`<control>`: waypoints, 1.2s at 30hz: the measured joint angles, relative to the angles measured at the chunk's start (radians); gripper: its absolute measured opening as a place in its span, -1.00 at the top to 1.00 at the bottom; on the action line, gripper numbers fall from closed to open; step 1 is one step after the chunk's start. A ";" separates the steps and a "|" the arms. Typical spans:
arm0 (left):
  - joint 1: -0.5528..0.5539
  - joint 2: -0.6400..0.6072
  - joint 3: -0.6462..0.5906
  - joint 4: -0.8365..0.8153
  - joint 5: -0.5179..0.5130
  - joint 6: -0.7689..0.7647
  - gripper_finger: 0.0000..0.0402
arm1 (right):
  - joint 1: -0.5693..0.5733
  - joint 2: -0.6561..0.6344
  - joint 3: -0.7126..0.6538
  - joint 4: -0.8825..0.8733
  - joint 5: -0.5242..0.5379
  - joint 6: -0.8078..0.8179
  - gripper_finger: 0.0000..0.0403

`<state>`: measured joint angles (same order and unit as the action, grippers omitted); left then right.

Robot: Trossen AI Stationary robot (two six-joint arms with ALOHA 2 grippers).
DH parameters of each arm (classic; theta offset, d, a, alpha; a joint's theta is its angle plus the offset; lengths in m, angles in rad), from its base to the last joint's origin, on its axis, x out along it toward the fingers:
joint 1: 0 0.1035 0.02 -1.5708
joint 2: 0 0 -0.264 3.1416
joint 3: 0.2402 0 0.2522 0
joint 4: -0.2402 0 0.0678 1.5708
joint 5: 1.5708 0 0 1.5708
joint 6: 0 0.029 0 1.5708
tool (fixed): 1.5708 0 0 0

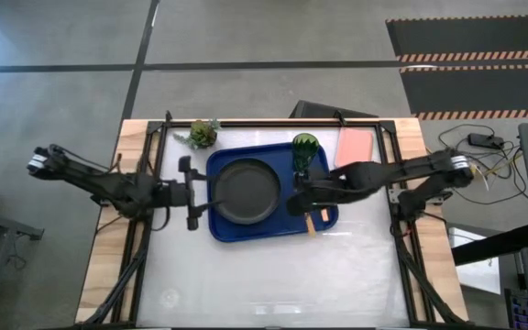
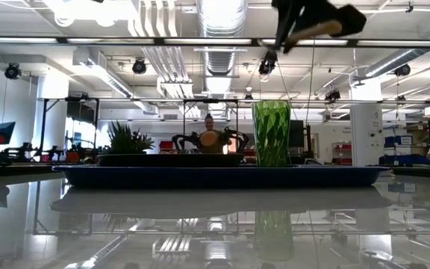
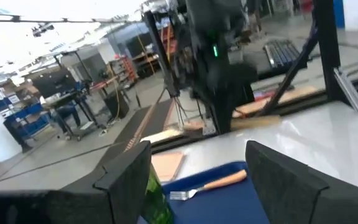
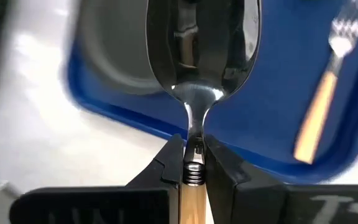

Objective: Pick and place plate/cup/fork/spoon on tray
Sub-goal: Put the orange spoon on the blue tray between the black plate and the orange fork

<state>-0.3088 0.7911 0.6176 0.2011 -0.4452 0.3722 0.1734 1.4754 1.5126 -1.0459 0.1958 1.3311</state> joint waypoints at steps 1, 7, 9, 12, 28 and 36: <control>0.000 -0.019 -0.010 0.006 0.000 -0.005 -0.22 | -0.012 0.017 -0.002 -0.016 -0.016 0.017 0.87; 0.000 -0.127 -0.062 -0.013 -0.001 -0.016 -0.22 | -0.080 0.127 -0.003 -0.020 -0.114 0.031 0.87; 0.000 -0.155 -0.063 -0.019 0.000 -0.016 -0.22 | -0.105 0.159 -0.003 -0.019 -0.135 0.021 0.85; 0.000 -0.193 -0.064 -0.028 0.000 -0.016 -0.22 | -0.142 0.199 -0.003 -0.026 -0.182 0.005 0.84; 0.000 -0.269 -0.064 -0.087 -0.009 0.000 -0.22 | -0.198 0.320 -0.100 -0.013 -0.282 0.040 0.86; 0.000 -0.286 -0.063 -0.088 -0.009 0.009 -0.22 | -0.209 0.304 -0.219 0.158 -0.283 0.052 0.86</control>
<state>-0.3088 0.5049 0.5545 0.1127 -0.4545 0.3813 -0.0358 1.7798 1.2932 -0.8881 -0.0872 1.3832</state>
